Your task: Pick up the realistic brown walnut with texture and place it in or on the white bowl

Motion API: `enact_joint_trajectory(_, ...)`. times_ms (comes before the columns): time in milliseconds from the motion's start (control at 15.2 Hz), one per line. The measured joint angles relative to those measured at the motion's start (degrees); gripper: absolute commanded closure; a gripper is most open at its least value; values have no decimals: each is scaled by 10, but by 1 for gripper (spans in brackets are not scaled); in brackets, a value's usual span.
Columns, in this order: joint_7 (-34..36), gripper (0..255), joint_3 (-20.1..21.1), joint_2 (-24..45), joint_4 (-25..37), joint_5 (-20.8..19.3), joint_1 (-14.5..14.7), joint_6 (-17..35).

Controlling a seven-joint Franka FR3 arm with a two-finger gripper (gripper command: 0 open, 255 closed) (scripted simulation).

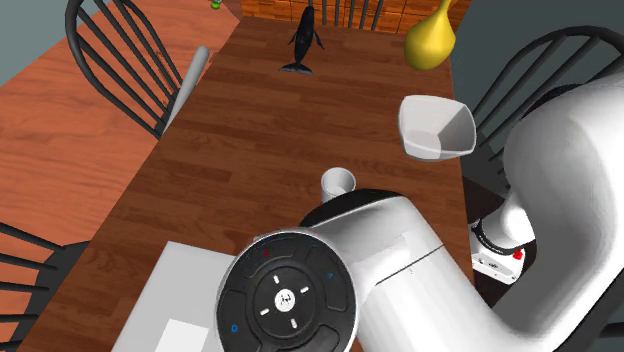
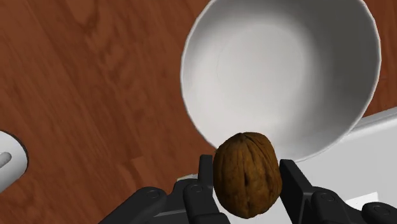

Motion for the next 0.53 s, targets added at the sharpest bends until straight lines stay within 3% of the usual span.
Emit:
enact_joint_trajectory(264,48,255,11,24,32,-18,43,-14)
enact_joint_trajectory(528,61,255,12,29,15,-22,49,5)
